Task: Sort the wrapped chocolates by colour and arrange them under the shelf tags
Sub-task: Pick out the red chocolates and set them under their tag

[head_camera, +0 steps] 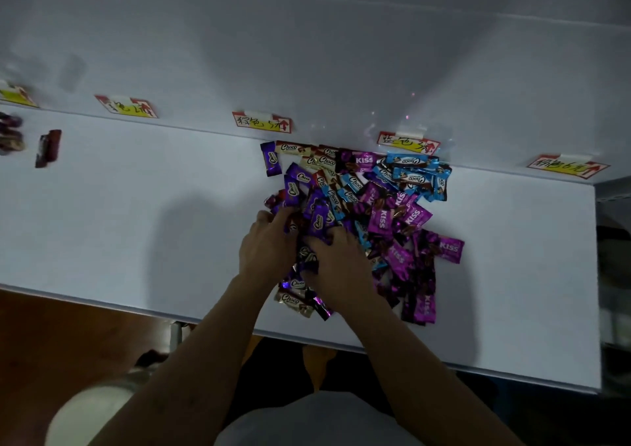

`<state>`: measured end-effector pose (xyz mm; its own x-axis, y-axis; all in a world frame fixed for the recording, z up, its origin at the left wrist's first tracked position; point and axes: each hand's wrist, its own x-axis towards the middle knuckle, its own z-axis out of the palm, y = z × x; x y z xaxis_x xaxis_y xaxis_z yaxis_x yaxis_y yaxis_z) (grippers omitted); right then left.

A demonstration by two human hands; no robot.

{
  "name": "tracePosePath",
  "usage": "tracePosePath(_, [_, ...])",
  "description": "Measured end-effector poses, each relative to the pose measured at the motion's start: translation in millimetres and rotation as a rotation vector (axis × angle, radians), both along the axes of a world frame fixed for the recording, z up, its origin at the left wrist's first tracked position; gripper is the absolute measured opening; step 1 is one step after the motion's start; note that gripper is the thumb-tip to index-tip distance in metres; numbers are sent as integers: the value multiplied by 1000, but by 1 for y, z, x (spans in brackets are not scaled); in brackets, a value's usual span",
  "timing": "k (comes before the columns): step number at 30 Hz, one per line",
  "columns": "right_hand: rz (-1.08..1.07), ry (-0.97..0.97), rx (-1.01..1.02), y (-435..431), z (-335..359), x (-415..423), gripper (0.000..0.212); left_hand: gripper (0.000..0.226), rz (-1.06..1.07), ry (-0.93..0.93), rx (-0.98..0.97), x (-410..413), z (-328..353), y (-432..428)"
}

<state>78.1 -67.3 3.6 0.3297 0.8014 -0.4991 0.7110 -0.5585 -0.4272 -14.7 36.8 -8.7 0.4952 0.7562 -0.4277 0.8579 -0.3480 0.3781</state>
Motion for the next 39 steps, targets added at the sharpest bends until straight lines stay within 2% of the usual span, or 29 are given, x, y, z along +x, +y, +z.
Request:
tracePosePath(3, [-62,-99,-19,-3,-4,-7,51,49,-62,52,35,8,-6,7])
tracePosePath(8, [-231,-200,-106,-12,-1,2,51,40,20,-59,-25,9,-12,10])
tracePosePath(12, [-235,-162,-11,10,9,1,40,12,138,-201,-80,4,-10,16])
tracePosePath(16, [-166,-58,59,42,7,-15,32,12,213,-341,-74,-19,-3,23])
tracePosePath(19, [-132,-91,-16,56,-4,-22,33,16,299,-387,-77,-37,3,34])
tracePosePath(22, [-232,-154,-21,61,-14,-22,38,19,379,-401,-121,-48,2,47])
tracePosePath(27, [-266,-231,-56,62,-23,-17,49,20,382,-429,-164,-51,-5,55])
tracePosePath(30, [-251,-237,-84,64,-25,-12,57,34,346,-383,-38,-52,-8,57])
tracePosePath(32, [-232,-222,-88,67,-25,-9,59,41,213,-346,73,-52,-9,54])
tracePosePath(35, [-233,-200,-81,69,-24,-3,52,40,33,-260,28,-48,-13,45])
tracePosePath(37, [-262,-203,-56,69,-23,-1,38,49,77,-198,-30,-47,-17,39])
tracePosePath(39, [-296,-190,-15,68,-23,-2,38,60,192,-190,-56,-46,-21,38])
